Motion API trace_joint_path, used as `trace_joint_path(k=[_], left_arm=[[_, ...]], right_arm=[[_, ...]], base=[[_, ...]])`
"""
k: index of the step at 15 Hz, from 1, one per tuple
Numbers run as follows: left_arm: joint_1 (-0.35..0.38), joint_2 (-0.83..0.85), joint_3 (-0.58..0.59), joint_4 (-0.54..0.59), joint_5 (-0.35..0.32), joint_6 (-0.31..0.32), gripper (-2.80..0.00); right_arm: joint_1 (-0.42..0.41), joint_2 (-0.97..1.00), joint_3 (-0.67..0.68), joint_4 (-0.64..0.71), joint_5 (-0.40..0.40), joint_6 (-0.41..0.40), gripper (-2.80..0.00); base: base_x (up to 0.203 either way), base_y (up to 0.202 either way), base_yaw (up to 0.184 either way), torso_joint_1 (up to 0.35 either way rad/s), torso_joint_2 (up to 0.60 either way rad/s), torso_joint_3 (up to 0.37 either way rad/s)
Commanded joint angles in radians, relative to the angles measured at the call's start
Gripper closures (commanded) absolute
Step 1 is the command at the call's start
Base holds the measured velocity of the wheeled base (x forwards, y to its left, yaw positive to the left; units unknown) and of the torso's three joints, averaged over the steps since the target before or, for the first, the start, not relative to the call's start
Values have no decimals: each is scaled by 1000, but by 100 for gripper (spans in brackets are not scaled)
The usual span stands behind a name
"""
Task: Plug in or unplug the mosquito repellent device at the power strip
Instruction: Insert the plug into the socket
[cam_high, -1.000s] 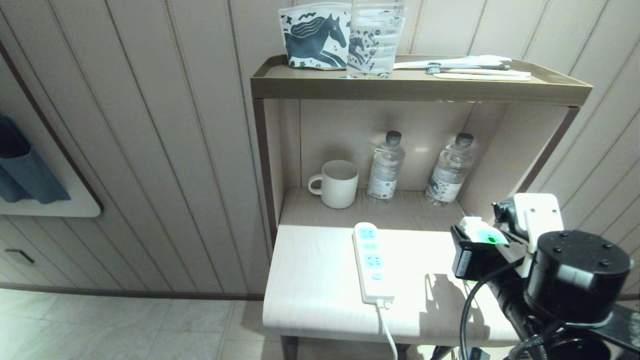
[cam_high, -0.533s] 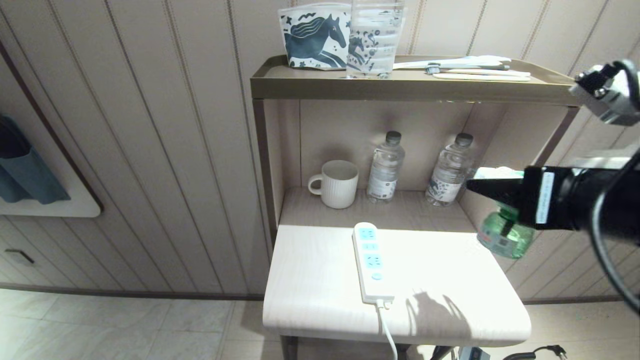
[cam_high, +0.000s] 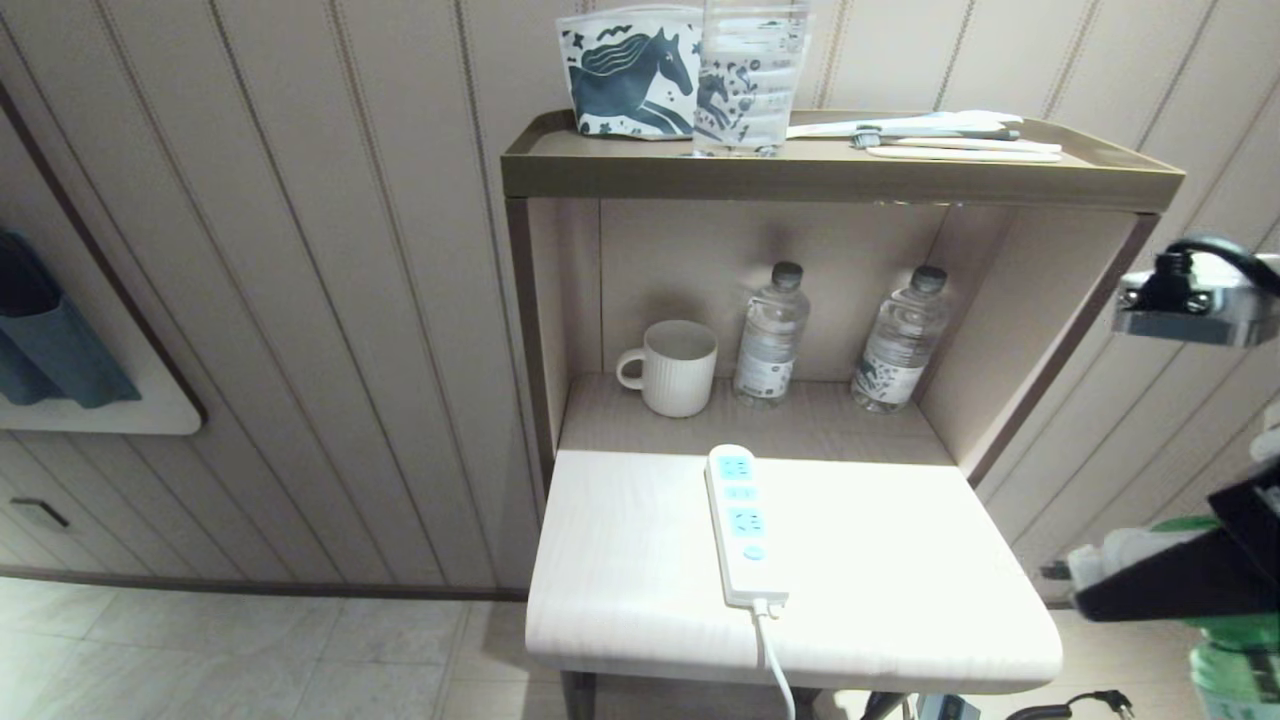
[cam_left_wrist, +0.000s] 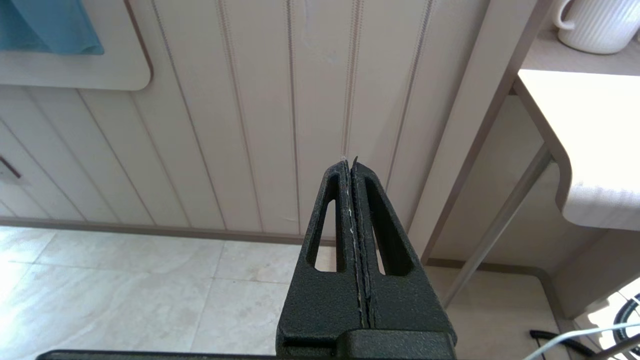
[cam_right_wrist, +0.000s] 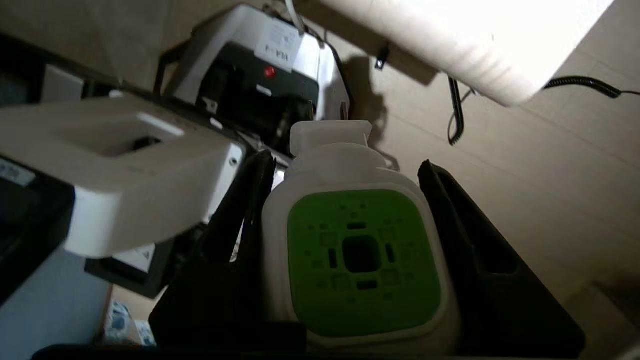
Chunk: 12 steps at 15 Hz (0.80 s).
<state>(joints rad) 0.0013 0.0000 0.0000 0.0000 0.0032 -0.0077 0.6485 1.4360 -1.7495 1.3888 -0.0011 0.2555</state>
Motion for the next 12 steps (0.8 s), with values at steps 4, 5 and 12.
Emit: trace_joint_path(k=[4, 5, 12], left_arm=[[0, 2, 0, 0, 0, 0, 0], [0, 2, 0, 0, 0, -1, 0], [0, 2, 0, 0, 0, 0, 0]], right_arm=[[-11, 218, -213, 179, -19, -121, 0], [-13, 240, -214, 181, -21, -121, 0], [2, 334, -214, 103, -29, -88, 0]], base=[[0, 0, 0, 0, 0, 0], [0, 0, 0, 0, 0, 0], [0, 0, 0, 0, 0, 0]])
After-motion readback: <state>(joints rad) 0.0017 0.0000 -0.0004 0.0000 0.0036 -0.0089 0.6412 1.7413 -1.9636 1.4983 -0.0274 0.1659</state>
